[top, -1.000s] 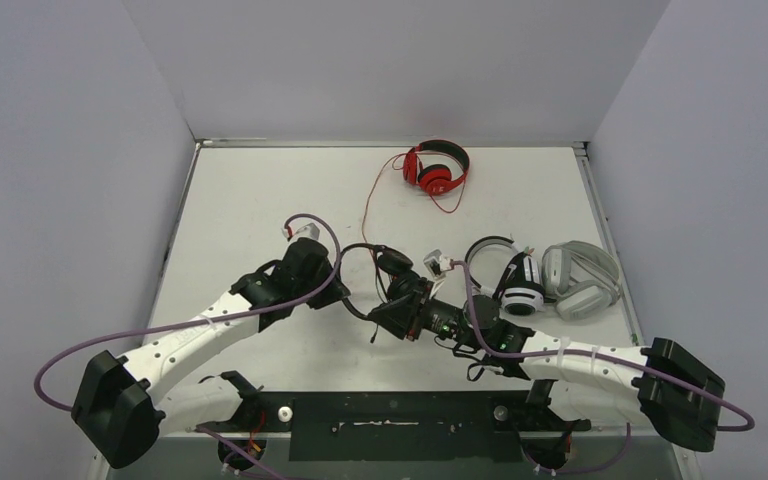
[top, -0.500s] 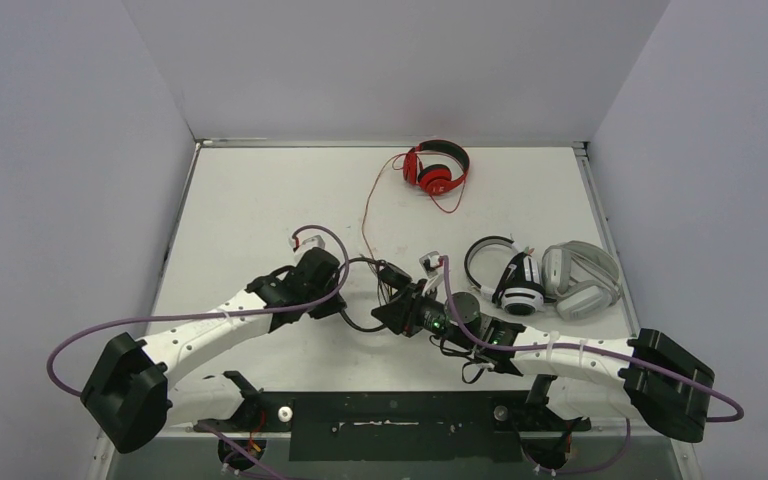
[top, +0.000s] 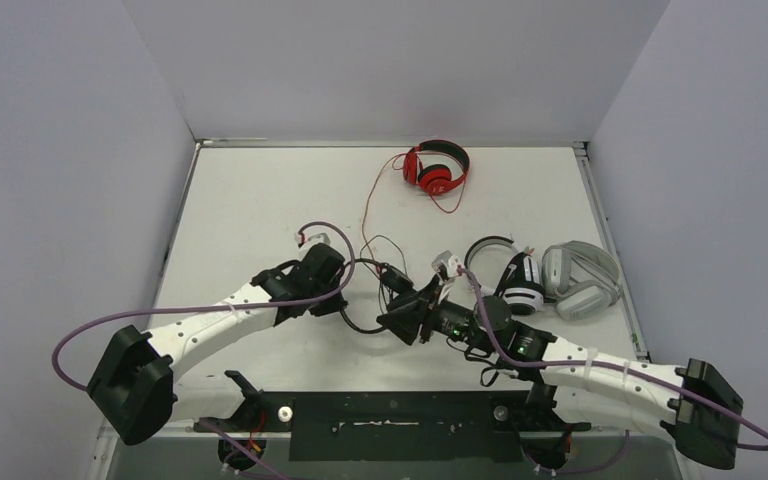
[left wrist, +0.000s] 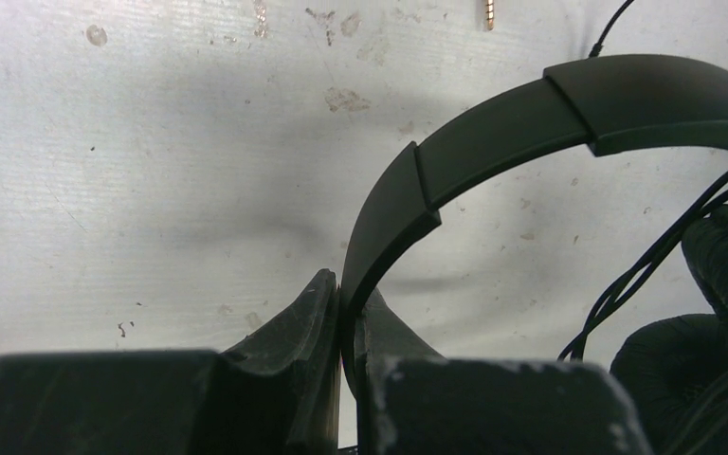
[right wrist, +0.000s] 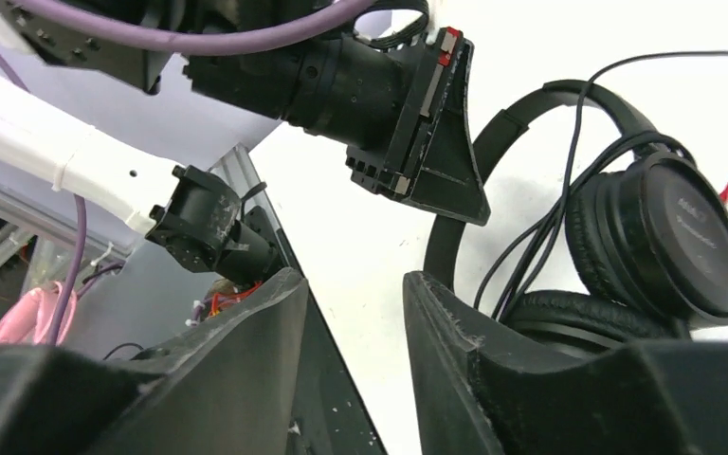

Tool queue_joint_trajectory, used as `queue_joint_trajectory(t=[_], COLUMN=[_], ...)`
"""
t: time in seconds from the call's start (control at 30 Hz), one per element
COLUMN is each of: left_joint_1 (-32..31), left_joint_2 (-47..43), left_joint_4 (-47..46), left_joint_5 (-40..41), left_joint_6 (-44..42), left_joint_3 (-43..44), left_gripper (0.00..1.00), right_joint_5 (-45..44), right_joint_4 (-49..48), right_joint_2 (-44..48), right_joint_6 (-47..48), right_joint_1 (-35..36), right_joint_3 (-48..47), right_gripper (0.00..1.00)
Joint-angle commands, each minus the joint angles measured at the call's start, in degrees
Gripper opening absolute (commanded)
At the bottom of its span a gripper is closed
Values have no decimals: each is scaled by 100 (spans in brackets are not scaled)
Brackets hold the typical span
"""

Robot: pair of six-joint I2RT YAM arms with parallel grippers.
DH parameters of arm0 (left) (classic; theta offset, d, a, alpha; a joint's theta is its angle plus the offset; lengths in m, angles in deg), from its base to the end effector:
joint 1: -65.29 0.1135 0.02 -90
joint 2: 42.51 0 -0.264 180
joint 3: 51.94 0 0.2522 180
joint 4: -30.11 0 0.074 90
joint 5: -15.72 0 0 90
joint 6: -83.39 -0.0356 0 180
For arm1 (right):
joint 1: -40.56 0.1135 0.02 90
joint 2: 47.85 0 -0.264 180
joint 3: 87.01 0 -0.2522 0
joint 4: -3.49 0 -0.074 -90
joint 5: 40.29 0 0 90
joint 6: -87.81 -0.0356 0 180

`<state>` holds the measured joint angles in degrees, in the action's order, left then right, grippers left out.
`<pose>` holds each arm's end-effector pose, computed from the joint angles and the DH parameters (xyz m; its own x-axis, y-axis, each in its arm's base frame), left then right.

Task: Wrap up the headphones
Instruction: Wrap the headphones cable around the headphones.

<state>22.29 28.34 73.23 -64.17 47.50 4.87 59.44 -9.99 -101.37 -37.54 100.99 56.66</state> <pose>0.1777 -0.1572 0.2101 -0.8478 -0.3000 -0.4374 -0.1450 0.9244 -0.3529 0.0998 0.1881 0.2442 -0.5702 0.1506 -0.8076 -0.7486 0.3096 0.5863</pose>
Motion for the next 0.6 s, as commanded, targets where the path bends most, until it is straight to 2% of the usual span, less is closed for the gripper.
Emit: queue_joint_trajectory(t=[0.0,0.13,0.27,0.43,0.57], left_joint_1=[-16,-20,-33,-42,-47], left_joint_2=[-207,-126,-114,-171,-221], left_joint_4=[319,936,1493,2046,2328], left_joint_5=[145,39,-112,-182,-205], left_joint_6=[-292,-591,-771,-919,-1025], left_joint_3=[707,1260,1735,2205,2494], left_gripper=[0,0,0,0,0], right_joint_5=[-122,-1220,-2084,-1774,-1394], right_joint_4=[548,1681,2593,3009,3109], right_joint_2=[792,1243,1427,1527,1227], right_joint_6=[749,1257,1512,1403,1133], right_joint_1=[16,-69,-518,-1620,-2288], right_joint_3=[-121,-654,-1135,-1270,-1244], right_gripper=[45,49,46,43,42])
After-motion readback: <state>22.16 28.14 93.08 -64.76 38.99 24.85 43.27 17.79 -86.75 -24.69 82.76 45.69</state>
